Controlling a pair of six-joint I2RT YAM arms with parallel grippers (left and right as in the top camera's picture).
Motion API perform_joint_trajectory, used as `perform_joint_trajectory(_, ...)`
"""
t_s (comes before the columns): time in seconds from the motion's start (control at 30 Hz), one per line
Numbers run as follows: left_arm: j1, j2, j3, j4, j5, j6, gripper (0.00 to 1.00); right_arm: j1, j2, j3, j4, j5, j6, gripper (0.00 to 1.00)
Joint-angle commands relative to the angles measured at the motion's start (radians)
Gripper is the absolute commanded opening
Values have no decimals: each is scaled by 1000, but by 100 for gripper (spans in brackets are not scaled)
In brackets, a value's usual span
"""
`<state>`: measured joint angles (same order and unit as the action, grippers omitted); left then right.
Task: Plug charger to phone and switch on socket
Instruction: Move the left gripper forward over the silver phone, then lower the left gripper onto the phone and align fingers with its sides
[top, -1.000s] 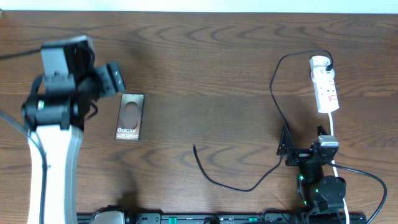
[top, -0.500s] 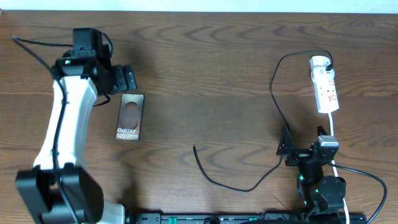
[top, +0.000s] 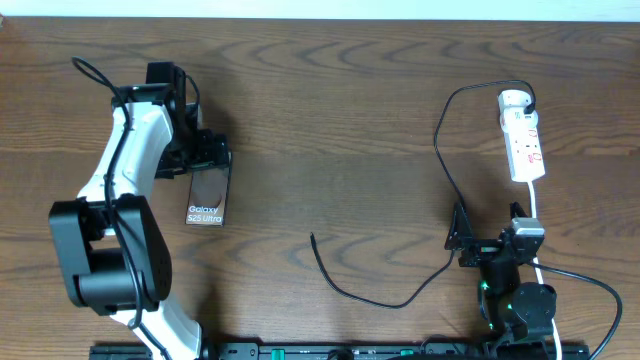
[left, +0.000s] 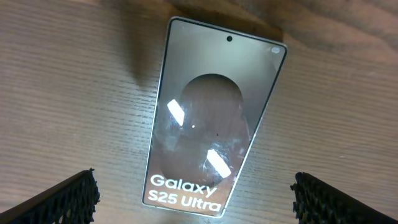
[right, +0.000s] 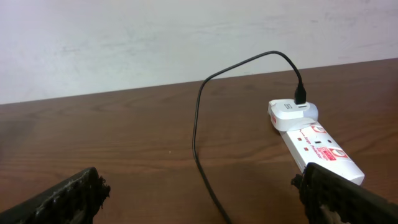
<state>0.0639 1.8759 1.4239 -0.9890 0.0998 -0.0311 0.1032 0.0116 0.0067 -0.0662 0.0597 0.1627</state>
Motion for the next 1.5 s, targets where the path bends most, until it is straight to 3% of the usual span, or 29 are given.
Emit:
perform_joint_trajectory(0.0,4,24,-2,-5,5,47,98,-6,-6,-1,-4,2,-14,99)
perform_joint_trajectory(0.43,2,32,-35,9,5,80,98,-6,-6,-1,-4,2,-14,99)
perform_joint_trajectory(0.93,2,32,-169,169,28,80,98,-6,-6,-1,-4,2,-14,99)
perform_joint_trajectory(1.47,2,32,-177,187,27,84,98,-6,-6,-1,-4,1,-15,99)
